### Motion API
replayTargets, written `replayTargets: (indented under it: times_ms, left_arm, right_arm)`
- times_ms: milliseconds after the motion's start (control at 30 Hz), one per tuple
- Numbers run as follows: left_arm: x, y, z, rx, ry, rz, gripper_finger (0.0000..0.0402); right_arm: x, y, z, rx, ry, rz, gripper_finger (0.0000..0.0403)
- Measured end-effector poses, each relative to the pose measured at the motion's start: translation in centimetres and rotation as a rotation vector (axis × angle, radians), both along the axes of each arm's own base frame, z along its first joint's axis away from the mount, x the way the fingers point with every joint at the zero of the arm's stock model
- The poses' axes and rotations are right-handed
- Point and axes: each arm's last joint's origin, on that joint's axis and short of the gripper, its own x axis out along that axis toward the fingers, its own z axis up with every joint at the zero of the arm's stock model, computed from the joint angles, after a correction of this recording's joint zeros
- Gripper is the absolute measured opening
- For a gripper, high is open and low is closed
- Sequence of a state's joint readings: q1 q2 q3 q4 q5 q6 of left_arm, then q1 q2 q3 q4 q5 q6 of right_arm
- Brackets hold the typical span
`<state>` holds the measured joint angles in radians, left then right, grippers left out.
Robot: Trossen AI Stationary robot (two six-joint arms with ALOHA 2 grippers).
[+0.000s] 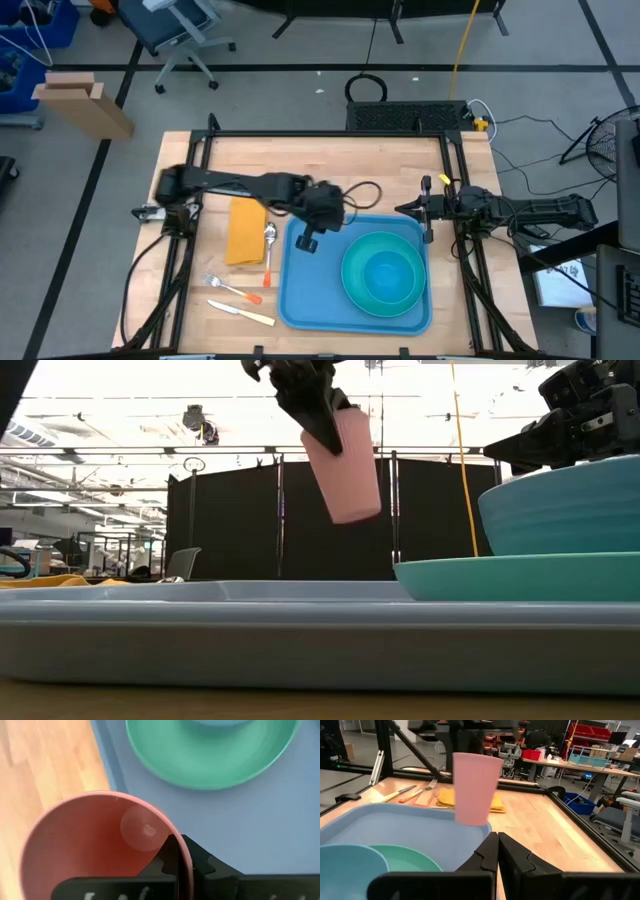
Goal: Set up tray
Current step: Put the light orange cup to the top left of the green plate on the light blue tray
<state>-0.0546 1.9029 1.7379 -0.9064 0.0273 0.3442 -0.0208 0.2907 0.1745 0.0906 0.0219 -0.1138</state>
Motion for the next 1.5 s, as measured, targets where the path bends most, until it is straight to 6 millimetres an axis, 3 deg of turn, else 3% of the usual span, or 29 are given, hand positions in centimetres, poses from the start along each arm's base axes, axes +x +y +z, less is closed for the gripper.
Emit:
replayTargets:
  times_ms: [200,533,867,1033,1500]
  left_arm:
    - [-1.9,-0.9,-3.5,-0.035,-0.014,0.029,0.0002]
    - [-1.6,-1.7,-3.3,-0.016,-0.024,0.026,0.0002]
    - [-0.2,-2.3,-6.6,0.01,0.04,-0.011,0.0002]
    - [-0.3,-2.8,-6.4,0.0,0.031,-0.006,0.0002]
    - [0.4,-3.2,-8.4,0.019,0.089,-0.027,0.0002]
  right_arm:
    - [0.0,0.0,0.1,0.014,-0.007,-0.002,0.0]
    - [0.0,0.0,0.2,-0.003,-0.016,-0.003,0.0]
    - [0.0,0.0,0.1,-0.011,-0.015,-0.002,0.0]
    - [0.0,0.0,0.1,-0.012,-0.011,-0.002,0.0]
    - [0.0,0.0,0.1,-0.004,-0.014,-0.003,0.0]
